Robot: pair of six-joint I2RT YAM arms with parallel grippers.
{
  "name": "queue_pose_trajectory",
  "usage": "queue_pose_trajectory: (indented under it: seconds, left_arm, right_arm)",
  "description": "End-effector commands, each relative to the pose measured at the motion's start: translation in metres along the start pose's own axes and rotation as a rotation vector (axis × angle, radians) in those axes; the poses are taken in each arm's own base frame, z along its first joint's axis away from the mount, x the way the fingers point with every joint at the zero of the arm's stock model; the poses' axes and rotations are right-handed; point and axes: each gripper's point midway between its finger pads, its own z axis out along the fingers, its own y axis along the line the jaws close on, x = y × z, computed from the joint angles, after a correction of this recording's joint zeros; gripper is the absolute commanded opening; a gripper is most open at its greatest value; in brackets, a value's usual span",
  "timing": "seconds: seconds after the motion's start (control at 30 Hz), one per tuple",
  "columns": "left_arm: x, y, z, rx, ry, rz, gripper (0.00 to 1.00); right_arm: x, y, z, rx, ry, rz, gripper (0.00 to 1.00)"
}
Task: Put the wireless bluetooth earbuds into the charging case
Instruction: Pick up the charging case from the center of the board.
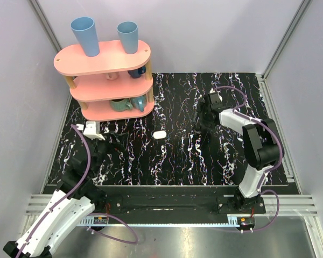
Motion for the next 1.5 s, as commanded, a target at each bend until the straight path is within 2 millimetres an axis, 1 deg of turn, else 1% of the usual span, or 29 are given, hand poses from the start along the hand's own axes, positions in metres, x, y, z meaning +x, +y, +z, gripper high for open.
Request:
queue_pose_trajectory:
  seconds: [0.0, 0.07, 0.13, 0.27, 0.4, 0.63, 0.87, 1.03, 1.17, 1.2, 1.3, 1.47]
  left_arm:
    - [0.001, 0.008, 0.001, -0.034, -0.012, 0.019, 0.89]
    - [0.002, 0.008, 0.002, -0.033, -0.007, 0.021, 0.89]
    - [0.004, 0.008, 0.003, -0.031, 0.001, 0.022, 0.89]
    - [0.008, 0.009, 0.006, -0.037, 0.014, 0.026, 0.89]
    - [0.008, 0.007, 0.006, -0.031, 0.022, 0.024, 0.89]
    - [0.012, 0.009, 0.006, -0.039, 0.028, 0.018, 0.90]
    - [0.011, 0.011, 0.006, -0.048, 0.024, 0.022, 0.90]
    - [0.012, 0.012, 0.005, -0.054, 0.023, 0.021, 0.91]
    - [0.014, 0.013, 0.006, -0.056, 0.024, 0.018, 0.91]
    - [0.014, 0.013, 0.006, -0.054, 0.024, 0.018, 0.91]
    - [0.015, 0.013, 0.006, -0.056, 0.027, 0.019, 0.91]
    - [0.016, 0.013, 0.007, -0.053, 0.032, 0.019, 0.91]
  right_arm:
    - [-0.012, 0.000, 0.003, 0.026, -0.017, 0.007, 0.74]
    - [-0.014, -0.006, 0.005, 0.060, -0.026, 0.007, 0.72]
    - [-0.014, -0.008, 0.006, 0.070, -0.031, 0.005, 0.70]
    - [-0.017, -0.004, 0.011, 0.063, -0.026, -0.001, 0.70]
    - [-0.017, -0.004, 0.013, 0.075, -0.016, -0.015, 0.70]
    - [-0.008, -0.007, 0.016, 0.156, -0.028, -0.062, 0.67]
    - [0.002, 0.000, 0.021, 0.190, -0.036, -0.097, 0.67]
    - [0.003, -0.005, 0.022, 0.223, -0.039, -0.126, 0.67]
    - [0.003, 0.001, 0.021, 0.213, -0.038, -0.205, 0.68]
    - [0.003, 0.003, 0.021, 0.203, -0.031, -0.249, 0.70]
    - [0.003, 0.002, 0.022, 0.237, -0.021, -0.338, 0.70]
    - [0.004, -0.005, 0.024, 0.273, 0.009, -0.397, 0.67]
